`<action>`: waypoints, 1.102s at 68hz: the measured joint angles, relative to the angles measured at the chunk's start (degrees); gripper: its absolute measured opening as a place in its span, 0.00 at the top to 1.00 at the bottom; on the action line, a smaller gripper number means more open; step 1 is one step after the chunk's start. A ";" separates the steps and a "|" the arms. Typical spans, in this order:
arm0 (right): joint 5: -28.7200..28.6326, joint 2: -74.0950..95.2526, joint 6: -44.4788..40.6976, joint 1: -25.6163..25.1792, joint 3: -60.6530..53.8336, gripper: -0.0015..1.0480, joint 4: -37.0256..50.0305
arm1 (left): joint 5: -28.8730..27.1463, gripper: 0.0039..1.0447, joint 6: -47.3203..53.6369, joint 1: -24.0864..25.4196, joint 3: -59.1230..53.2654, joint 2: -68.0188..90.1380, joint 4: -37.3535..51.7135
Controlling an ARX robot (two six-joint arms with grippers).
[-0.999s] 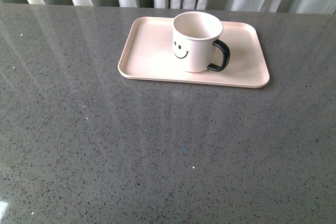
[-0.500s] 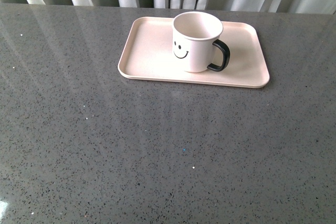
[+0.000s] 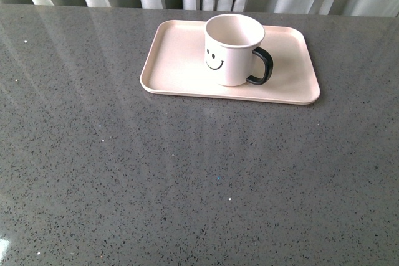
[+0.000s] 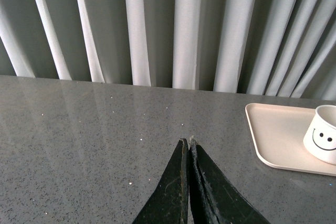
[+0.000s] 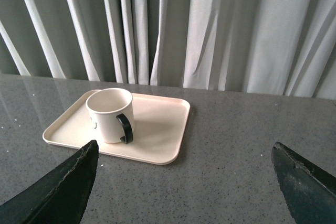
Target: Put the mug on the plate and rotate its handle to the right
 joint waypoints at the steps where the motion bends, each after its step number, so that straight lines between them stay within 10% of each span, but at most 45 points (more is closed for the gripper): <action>1: 0.00 0.00 0.00 0.00 0.00 0.09 0.00 | 0.02 0.99 0.00 0.00 0.00 0.00 0.00; 36: 0.00 0.00 0.00 0.00 0.00 0.09 0.00 | 0.00 0.07 0.11 0.00 0.00 -0.02 0.00; 46: -18.97 23.96 -10.45 -4.66 13.18 0.09 -22.29 | 0.02 0.09 0.15 0.00 0.00 -0.02 0.02; 75: -11.65 85.72 -8.83 0.31 46.69 0.09 3.10 | 0.02 0.09 0.15 0.00 0.00 -0.02 0.00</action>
